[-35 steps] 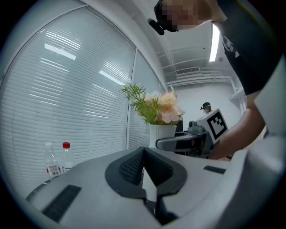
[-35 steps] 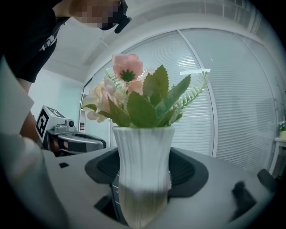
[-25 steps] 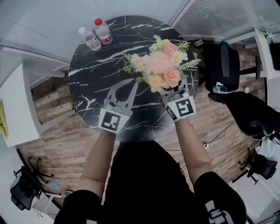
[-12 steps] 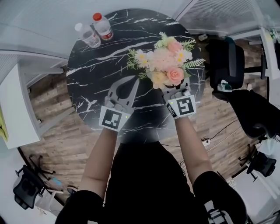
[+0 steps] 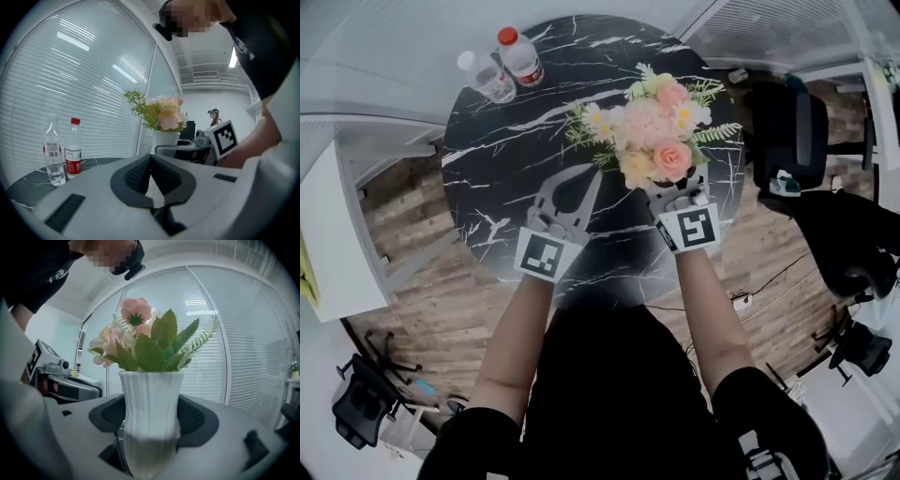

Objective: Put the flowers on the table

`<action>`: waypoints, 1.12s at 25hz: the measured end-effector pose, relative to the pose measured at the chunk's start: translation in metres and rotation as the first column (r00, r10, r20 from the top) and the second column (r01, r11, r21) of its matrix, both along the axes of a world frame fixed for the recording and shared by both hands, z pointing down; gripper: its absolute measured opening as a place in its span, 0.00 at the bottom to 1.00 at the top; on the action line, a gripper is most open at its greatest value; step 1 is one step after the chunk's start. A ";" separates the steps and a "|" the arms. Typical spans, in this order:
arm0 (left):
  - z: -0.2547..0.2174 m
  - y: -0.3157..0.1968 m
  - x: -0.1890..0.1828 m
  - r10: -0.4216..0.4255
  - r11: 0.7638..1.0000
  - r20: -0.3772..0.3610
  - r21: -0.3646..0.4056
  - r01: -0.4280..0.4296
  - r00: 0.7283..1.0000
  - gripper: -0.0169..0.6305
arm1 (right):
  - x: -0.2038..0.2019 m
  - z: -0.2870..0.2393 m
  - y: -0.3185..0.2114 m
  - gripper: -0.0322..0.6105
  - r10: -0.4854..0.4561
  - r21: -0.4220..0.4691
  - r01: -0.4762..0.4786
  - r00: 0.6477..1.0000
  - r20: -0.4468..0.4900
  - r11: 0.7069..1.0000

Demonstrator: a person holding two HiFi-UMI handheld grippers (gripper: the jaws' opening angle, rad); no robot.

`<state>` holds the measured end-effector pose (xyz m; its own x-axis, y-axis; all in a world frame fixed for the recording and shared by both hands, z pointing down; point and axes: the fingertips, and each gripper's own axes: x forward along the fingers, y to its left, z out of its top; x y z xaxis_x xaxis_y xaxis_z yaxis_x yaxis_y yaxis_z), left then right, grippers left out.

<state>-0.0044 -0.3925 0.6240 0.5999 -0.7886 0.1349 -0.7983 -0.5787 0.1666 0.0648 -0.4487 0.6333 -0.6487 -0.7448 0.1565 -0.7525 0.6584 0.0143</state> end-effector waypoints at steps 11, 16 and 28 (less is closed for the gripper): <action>-0.005 0.007 0.004 0.000 1.000 -0.012 -0.017 0.000 1.000 0.05 | 0.003 0.008 0.008 0.57 -0.058 -0.049 0.057 0.998 -0.023 0.997; -0.015 0.011 0.004 -0.010 1.000 -0.009 -0.010 0.010 1.000 0.05 | 0.005 0.008 0.012 0.57 -0.074 -0.086 0.071 0.997 -0.030 0.994; -0.036 0.033 0.003 -0.038 0.999 0.006 -0.007 0.038 0.999 0.05 | 0.030 -0.010 0.038 0.57 -0.067 -0.128 0.064 0.998 -0.020 0.990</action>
<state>-0.0013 -0.3593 0.5877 0.5683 -0.8100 0.1446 -0.8210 -0.5464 0.1658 0.0949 -0.4102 0.6236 -0.6907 -0.6737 0.2630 -0.7079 0.7042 -0.0551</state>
